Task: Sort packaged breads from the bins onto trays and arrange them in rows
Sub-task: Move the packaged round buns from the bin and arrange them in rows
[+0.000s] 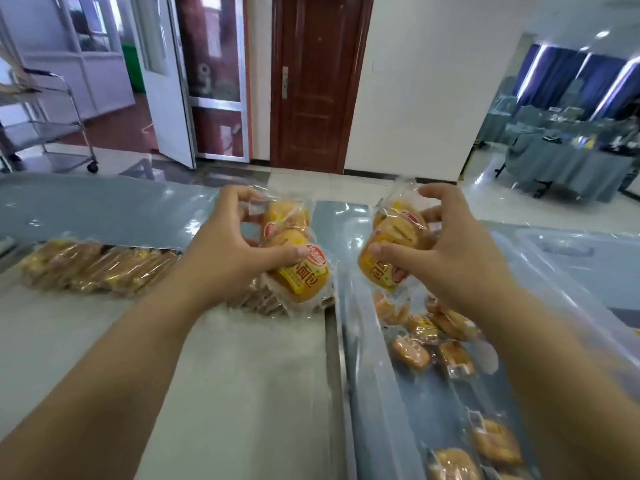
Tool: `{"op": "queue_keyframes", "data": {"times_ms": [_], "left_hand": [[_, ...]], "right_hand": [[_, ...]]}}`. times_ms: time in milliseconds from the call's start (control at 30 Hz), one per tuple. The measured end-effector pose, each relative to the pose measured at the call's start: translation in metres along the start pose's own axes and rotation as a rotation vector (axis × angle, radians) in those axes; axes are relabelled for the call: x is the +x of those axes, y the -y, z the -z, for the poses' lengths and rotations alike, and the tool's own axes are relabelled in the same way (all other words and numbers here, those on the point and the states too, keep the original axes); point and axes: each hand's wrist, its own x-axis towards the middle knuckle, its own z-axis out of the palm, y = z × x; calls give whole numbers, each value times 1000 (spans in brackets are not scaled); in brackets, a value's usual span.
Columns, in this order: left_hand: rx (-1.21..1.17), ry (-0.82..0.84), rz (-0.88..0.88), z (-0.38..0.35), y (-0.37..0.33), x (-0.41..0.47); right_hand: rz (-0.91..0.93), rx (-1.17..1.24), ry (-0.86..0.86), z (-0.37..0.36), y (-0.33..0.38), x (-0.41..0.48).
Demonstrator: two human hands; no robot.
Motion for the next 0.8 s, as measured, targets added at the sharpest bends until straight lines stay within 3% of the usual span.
{"op": "queue_keyframes", "data": {"times_ms": [300, 633, 800], "left_hand": [[-60, -6, 136, 145, 95, -40], [20, -93, 363, 235, 194, -73], [51, -190, 428, 286, 241, -87]], "right_hand": [[-46, -137, 171, -146, 92, -26], [-59, -272, 511, -282, 119, -22], [-29, -323, 596, -344, 144, -12]]}}
